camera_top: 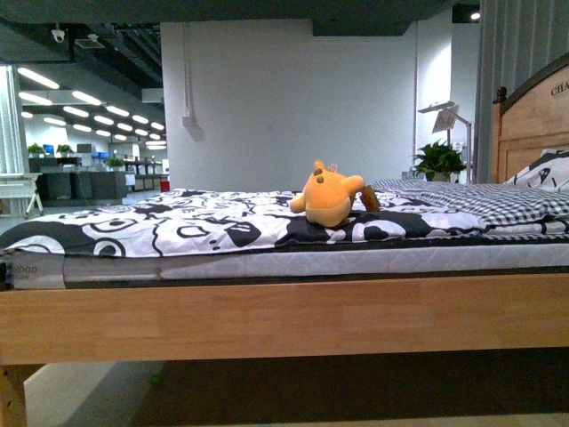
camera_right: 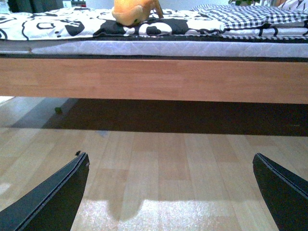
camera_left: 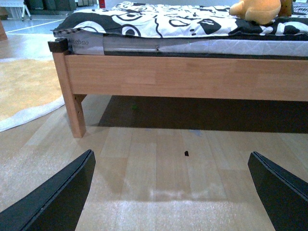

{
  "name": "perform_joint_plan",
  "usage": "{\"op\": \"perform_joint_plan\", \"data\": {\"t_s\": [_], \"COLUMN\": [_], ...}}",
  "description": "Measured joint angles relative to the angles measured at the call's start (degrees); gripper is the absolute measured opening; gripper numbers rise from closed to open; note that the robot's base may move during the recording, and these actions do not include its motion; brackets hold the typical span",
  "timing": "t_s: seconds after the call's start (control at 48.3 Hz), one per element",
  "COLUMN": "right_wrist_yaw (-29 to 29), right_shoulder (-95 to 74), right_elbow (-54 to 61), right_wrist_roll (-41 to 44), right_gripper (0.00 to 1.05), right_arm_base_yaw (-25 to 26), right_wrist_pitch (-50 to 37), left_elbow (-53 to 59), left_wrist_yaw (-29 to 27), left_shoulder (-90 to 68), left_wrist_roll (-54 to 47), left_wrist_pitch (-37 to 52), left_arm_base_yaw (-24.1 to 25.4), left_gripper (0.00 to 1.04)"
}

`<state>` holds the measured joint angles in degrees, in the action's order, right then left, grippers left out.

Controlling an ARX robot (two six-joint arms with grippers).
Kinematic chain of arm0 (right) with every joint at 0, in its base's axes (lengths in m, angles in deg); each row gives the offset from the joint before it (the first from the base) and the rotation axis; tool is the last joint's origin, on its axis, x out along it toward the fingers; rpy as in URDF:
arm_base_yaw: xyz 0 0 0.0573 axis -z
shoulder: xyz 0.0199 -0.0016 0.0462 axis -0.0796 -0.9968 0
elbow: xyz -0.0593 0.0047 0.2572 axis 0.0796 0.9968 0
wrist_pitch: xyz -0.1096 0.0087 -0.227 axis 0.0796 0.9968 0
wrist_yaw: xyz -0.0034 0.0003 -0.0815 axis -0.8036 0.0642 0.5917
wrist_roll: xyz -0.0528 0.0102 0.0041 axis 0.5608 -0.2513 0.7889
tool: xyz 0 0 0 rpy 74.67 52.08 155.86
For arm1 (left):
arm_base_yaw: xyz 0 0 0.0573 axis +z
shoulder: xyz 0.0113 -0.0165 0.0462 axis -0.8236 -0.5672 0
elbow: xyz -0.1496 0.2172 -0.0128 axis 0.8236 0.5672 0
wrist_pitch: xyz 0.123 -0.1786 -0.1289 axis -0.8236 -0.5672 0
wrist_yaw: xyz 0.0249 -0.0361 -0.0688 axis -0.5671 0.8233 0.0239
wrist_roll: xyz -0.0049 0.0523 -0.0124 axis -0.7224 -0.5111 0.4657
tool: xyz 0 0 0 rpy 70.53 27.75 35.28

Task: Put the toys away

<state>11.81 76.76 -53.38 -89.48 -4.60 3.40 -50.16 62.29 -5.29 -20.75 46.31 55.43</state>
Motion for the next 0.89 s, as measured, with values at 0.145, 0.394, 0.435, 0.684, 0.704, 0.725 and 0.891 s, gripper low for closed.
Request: {"op": "perform_joint_plan", "data": {"t_s": [0.145, 0.394, 0.435, 0.684, 0.704, 0.725, 0.891], "right_wrist_yaw": [0.0, 0.0, 0.0, 0.02, 0.02, 0.02, 0.04], "right_shoulder": [0.02, 0.0, 0.0, 0.0, 0.0, 0.0, 0.0], "right_elbow": [0.0, 0.0, 0.0, 0.0, 0.0, 0.0, 0.0], "right_wrist_roll": [0.0, 0.0, 0.0, 0.0, 0.0, 0.0, 0.0], "right_gripper": [1.04, 1.04, 1.04, 1.04, 1.04, 1.04, 1.04], "right_arm_base_yaw": [0.0, 0.0, 0.0, 0.0, 0.0, 0.0, 0.0], "right_wrist_pitch": [0.0, 0.0, 0.0, 0.0, 0.0, 0.0, 0.0], "left_elbow": [0.0, 0.0, 0.0, 0.0, 0.0, 0.0, 0.0], "left_wrist_yaw": [-0.07, -0.07, 0.0, 0.0, -0.04, -0.02, -0.04], "left_shoulder": [0.0, -0.02, 0.0, 0.0, 0.0, 0.0, 0.0], "left_wrist_roll": [0.0, 0.0, 0.0, 0.0, 0.0, 0.0, 0.0], "left_wrist_pitch": [0.0, 0.0, 0.0, 0.0, 0.0, 0.0, 0.0], "left_arm_base_yaw": [0.0, 0.0, 0.0, 0.0, 0.0, 0.0, 0.0], "left_gripper": [0.99, 0.99, 0.99, 0.99, 0.99, 0.99, 0.99]}}
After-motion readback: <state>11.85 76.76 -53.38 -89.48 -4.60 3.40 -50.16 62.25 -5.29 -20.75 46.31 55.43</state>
